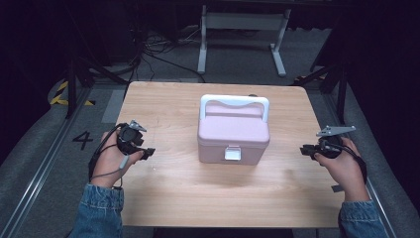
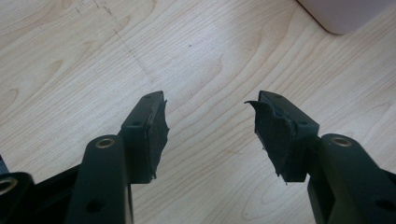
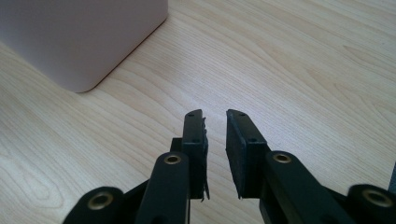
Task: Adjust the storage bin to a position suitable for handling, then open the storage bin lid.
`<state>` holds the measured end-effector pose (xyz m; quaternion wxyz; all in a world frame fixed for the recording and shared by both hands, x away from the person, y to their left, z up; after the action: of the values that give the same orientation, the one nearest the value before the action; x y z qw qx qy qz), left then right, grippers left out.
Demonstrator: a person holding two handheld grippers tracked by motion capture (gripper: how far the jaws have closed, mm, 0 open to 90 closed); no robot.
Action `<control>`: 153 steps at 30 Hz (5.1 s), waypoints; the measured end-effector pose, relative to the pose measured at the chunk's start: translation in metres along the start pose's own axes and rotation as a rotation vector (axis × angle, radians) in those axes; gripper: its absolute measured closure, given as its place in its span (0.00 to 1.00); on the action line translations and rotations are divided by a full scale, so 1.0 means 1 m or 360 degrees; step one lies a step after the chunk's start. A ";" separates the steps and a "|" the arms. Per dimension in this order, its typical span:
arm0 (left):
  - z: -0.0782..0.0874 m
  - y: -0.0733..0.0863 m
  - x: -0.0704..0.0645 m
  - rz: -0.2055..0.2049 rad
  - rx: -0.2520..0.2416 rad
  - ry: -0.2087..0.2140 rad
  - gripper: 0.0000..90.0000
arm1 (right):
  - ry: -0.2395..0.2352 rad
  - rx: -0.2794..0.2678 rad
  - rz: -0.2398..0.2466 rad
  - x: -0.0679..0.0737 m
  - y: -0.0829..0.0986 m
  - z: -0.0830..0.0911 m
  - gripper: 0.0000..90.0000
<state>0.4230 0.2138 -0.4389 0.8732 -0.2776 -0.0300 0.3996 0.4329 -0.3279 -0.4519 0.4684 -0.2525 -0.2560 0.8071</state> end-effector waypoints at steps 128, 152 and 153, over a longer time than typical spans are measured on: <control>0.016 -0.131 -0.108 -0.0732 -0.0206 0.0547 0.48 | -0.0178 0.0028 -0.0127 0.057 0.012 0.037 0.83; -0.008 -0.151 -0.118 -0.0795 -0.0359 0.0638 0.79 | -0.0167 0.0013 -0.0151 0.052 0.017 0.044 0.83; -0.006 -0.151 -0.118 -0.0788 -0.0365 0.0656 0.79 | -0.0168 0.0008 -0.0146 0.053 0.017 0.044 0.83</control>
<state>0.4472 0.0468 -0.3471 0.8944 -0.4333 0.0359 0.1050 0.3715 -0.2962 -0.4391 0.4913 -0.1964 -0.2896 0.7976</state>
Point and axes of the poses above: each handheld gripper's, and its own axes: z roughly backward along the jaws, y roughly out of its underside, x roughly to its left, the point moved 7 cm from there along -z, roughly forward along the jaws, and after that the axes turned 12 degrees about y, right-handed, at the moved point
